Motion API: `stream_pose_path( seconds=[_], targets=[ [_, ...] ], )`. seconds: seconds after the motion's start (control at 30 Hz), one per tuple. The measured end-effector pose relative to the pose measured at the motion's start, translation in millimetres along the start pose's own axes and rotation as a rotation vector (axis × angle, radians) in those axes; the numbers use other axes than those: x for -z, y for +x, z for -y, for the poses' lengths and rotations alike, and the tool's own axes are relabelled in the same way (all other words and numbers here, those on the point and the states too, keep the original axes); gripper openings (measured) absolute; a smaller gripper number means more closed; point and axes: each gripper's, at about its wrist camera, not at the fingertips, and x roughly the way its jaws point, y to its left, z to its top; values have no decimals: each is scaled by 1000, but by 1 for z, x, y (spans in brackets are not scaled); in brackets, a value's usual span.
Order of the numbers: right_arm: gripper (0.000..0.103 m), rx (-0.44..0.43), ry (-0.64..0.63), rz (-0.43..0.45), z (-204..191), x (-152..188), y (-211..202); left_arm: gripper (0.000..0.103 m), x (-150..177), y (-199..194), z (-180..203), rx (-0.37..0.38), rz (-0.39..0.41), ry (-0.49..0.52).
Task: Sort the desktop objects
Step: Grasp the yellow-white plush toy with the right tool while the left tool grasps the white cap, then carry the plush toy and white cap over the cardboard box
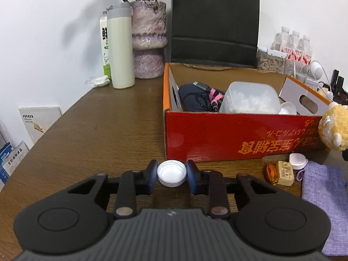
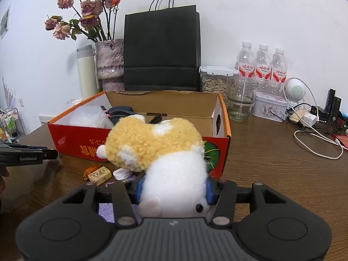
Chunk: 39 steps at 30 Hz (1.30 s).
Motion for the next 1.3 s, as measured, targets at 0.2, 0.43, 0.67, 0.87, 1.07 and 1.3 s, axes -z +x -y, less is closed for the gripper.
stream_pose_path(
  seconds=[0.2,0.43,0.67,0.87,1.07,1.3],
  targets=[
    [49,-8,-1,27,-2,-3,-7,29,-2,-25,9,11,70,6],
    [49,-15,-3,84,-5,-16,-21,29,-20,-56,25,77,162,22],
    [49,-19,-10,145,-8,-43,-24,29,-49,-68,41,121,242,29],
    [49,-37,-9,174,-16,-69,-9,29,-73,-66,53,145,305,6],
    [49,-45,4,167,-19,-85,22,29,-90,-45,63,156,323,-20],
    [49,-43,12,122,-15,-94,68,29,-106,-4,66,142,292,-23]
  ],
)
